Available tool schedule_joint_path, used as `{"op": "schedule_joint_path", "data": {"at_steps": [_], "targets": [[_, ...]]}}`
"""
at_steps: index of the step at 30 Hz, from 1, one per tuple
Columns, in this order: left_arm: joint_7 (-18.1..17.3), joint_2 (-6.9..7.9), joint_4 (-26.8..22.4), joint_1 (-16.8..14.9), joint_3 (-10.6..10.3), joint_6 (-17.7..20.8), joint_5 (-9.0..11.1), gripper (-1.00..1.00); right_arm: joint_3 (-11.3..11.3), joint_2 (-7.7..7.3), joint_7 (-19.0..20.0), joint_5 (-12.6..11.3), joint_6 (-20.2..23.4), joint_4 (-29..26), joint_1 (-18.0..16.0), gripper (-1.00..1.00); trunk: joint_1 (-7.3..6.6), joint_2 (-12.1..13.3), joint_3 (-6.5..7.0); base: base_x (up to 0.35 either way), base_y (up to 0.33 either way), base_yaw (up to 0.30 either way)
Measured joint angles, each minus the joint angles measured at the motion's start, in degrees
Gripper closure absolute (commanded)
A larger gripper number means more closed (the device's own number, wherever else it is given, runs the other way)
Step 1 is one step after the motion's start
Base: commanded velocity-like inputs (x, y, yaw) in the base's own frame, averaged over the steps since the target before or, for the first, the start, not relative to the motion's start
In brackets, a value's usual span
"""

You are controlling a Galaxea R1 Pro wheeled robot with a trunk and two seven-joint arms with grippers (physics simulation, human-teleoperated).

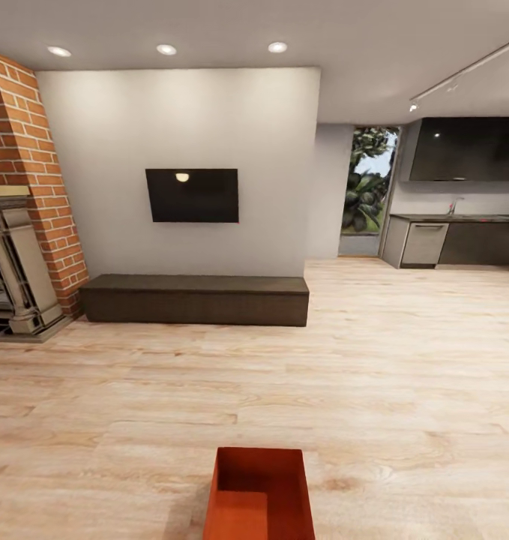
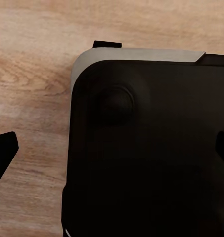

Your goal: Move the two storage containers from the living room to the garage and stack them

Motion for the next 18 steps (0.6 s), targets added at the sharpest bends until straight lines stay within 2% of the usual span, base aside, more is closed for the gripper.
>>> {"op": "schedule_joint_path", "data": {"at_steps": [11, 18], "targets": [[0.0, 0.0, 0.0, 0.0, 0.0, -0.1, 0.0, -1.0, 0.0, 0.0, 0.0, 0.0, 0.0, 0.0, 0.0, -1.0, -0.03, 0.0, 0.0, 0.258, 0.0, -0.001], [0.0, 0.0, 0.0, 0.0, 0.0, -0.1, -0.1, -1.0, 0.0, 0.0, 0.0, 0.0, 0.0, 0.0, 0.0, -1.0, 0.0, 0.0, 0.0, 0.052, 0.0, 0.0]]}}
